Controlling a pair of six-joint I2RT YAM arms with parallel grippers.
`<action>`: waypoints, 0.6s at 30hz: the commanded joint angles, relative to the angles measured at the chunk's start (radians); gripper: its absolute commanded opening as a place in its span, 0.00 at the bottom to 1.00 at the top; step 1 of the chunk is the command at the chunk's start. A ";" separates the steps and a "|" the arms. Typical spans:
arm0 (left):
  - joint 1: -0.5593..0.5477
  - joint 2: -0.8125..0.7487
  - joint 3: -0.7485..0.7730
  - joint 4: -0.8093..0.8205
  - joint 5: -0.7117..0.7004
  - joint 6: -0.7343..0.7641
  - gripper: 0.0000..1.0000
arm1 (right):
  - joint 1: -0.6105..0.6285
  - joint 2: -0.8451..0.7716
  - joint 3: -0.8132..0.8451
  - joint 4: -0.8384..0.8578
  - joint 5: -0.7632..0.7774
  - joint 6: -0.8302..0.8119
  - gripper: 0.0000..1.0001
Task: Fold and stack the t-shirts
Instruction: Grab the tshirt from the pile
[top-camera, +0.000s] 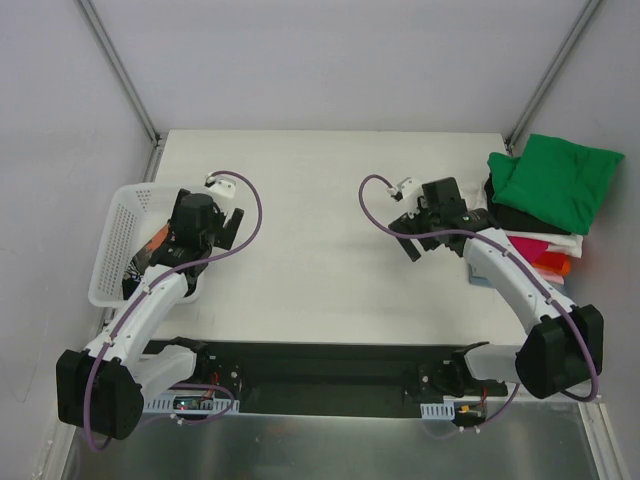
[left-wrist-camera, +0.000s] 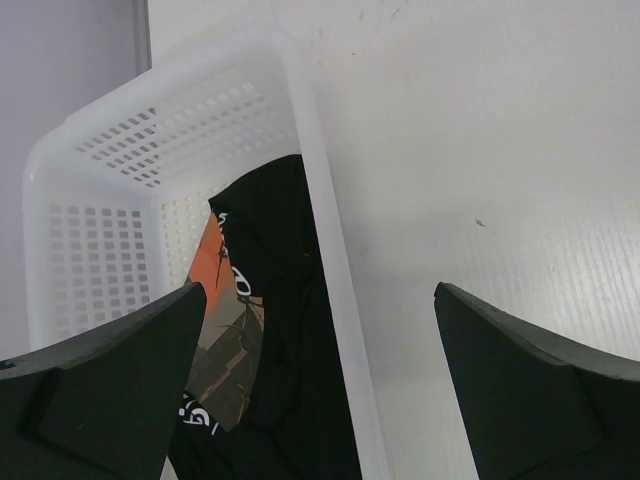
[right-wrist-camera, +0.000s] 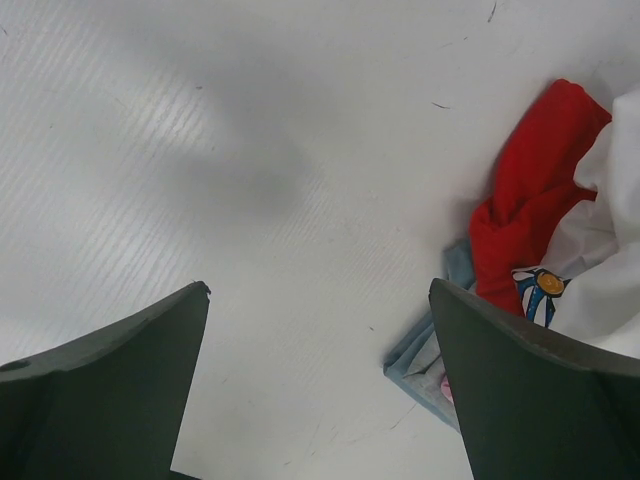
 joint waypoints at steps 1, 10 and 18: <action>0.007 -0.013 -0.013 0.021 0.009 0.013 0.99 | 0.006 0.010 0.046 -0.008 0.011 -0.010 0.96; 0.009 -0.021 -0.014 0.024 -0.056 0.069 0.99 | 0.009 -0.029 0.022 0.030 0.036 -0.010 0.97; 0.012 -0.026 0.027 0.025 -0.125 0.153 1.00 | 0.021 -0.010 0.021 0.038 0.093 -0.009 0.96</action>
